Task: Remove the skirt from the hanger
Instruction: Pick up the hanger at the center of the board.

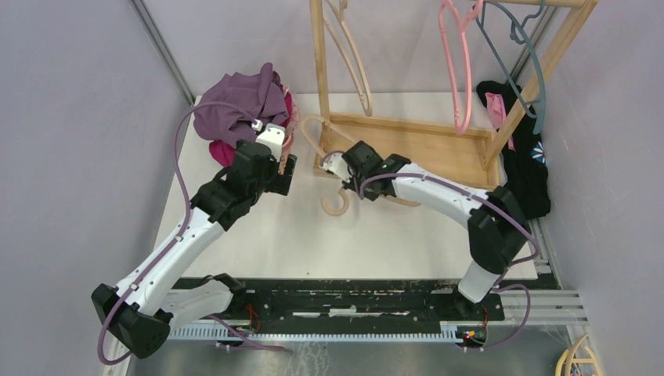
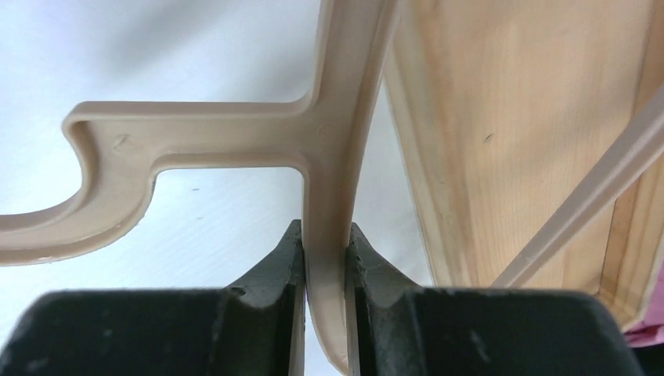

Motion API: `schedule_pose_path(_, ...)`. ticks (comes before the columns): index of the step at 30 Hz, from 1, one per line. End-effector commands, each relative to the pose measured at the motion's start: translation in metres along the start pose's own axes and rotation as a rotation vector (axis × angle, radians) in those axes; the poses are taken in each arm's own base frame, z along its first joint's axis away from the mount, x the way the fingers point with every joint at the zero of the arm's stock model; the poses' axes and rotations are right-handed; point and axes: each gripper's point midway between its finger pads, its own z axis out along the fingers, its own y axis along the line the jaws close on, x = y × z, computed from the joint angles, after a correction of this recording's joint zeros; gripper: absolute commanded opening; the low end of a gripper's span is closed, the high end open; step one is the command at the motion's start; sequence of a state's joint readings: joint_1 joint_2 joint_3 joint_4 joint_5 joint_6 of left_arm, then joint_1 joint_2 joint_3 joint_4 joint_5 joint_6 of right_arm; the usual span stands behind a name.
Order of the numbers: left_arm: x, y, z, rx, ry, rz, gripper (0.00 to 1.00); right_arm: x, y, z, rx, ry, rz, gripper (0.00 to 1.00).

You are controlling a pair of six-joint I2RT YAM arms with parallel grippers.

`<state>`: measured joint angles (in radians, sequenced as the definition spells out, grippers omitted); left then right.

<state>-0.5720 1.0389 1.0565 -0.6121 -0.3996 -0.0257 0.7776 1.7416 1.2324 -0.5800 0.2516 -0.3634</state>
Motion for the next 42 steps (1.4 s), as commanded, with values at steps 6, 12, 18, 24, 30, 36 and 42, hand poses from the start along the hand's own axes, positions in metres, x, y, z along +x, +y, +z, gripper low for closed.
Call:
schedule_pose_path(6, -0.02, 0.006, -0.008, -0.02, -0.075, -0.027, 0.99, -0.036, 0.024, -0.138, -0.317, -0.22, 0.175, 0.01)
schedule_pose_path(12, -0.025, 0.005, -0.006, -0.016, -0.078, -0.013, 0.99, 0.0, 0.059, -0.156, -0.459, -0.193, 0.259, 0.01)
schedule_pose_path(18, -0.028, -0.001, -0.001, 0.006, -0.068, -0.009, 0.99, 0.042, 0.077, -0.174, -0.541, -0.138, 0.344, 0.01)
schedule_pose_path(24, -0.036, -0.009, 0.003, 0.039, -0.066, -0.003, 0.99, 0.053, 0.071, -0.193, -0.601, -0.189, 0.491, 0.01)
schedule_pose_path(30, -0.049, -0.018, 0.003, 0.064, -0.095, 0.003, 0.99, 0.026, 0.045, -0.205, -0.636, -0.33, 0.608, 0.01)
schedule_pose_path(36, -0.052, -0.025, 0.005, 0.065, -0.098, 0.024, 0.99, -0.021, 0.011, -0.249, -0.669, -0.512, 0.598, 0.01)
schedule_pose_path(42, -0.057, -0.024, 0.001, 0.056, -0.115, 0.02, 0.99, -0.055, -0.032, -0.284, -0.58, -0.647, 0.556, 0.01)
